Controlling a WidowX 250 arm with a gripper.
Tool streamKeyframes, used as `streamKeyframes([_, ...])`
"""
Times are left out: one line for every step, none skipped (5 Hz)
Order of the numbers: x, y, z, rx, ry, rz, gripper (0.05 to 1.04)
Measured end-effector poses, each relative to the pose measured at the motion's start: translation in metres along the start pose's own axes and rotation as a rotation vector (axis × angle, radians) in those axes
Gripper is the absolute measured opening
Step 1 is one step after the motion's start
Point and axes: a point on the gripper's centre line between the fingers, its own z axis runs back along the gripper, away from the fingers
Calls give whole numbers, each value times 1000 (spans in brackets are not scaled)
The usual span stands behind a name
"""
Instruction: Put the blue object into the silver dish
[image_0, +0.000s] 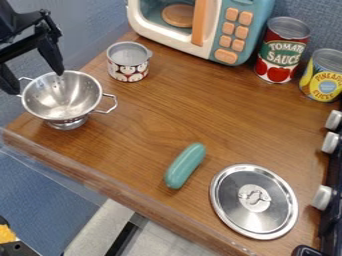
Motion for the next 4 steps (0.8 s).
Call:
streamKeyframes([-2, 1, -4, 1, 19, 5, 1001])
streamKeyframes([-34, -30, 1, -54, 94, -163, 1001])
streamKeyframes([-73, -62, 0, -64, 191, -385, 1001])
streamKeyframes([-111, -94, -8, -76, 283, -579, 1001])
